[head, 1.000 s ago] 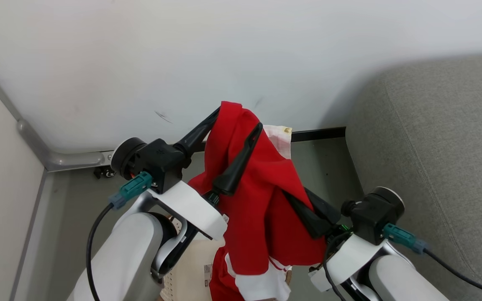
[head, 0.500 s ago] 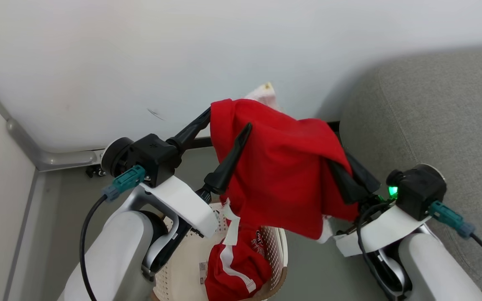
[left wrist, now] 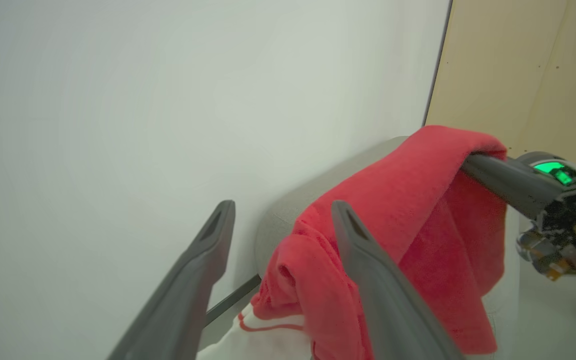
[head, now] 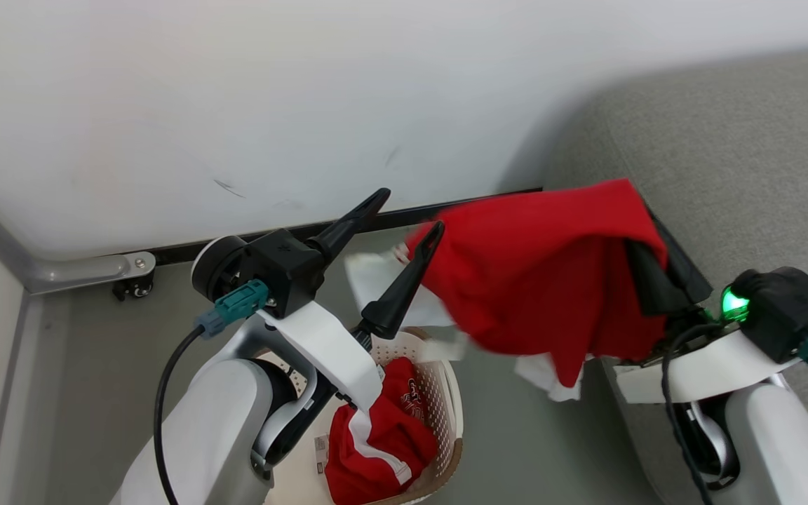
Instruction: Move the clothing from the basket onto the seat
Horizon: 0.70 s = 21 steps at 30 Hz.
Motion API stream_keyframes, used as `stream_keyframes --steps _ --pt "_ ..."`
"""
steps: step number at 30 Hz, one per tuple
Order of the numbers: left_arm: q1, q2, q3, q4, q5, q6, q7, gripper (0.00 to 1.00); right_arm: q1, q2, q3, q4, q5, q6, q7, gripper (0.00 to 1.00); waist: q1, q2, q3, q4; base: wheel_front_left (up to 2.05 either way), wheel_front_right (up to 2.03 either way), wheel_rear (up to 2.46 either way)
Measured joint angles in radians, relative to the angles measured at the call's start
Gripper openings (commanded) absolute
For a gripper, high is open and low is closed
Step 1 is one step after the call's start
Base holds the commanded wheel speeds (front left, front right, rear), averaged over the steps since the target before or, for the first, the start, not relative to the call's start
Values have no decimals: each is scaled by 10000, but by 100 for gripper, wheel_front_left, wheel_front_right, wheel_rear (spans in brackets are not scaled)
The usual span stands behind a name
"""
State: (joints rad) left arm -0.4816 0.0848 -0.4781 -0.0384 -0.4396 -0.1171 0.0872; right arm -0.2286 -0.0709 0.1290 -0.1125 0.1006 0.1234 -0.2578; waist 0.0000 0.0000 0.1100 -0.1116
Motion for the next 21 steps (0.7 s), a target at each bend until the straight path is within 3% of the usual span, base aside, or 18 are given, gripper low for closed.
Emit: stream_keyframes --steps 6,21 --pt "-39 -19 -198 -8 -86 -10 100 100 97 59 -621 -403 -245 0 0 0 0 0 116 -305 0 0 0" --pt "-263 -36 -508 69 -176 -17 349 100 502 192 -966 -846 -305 0 0 0 0 0 480 -1254 0 0 0"
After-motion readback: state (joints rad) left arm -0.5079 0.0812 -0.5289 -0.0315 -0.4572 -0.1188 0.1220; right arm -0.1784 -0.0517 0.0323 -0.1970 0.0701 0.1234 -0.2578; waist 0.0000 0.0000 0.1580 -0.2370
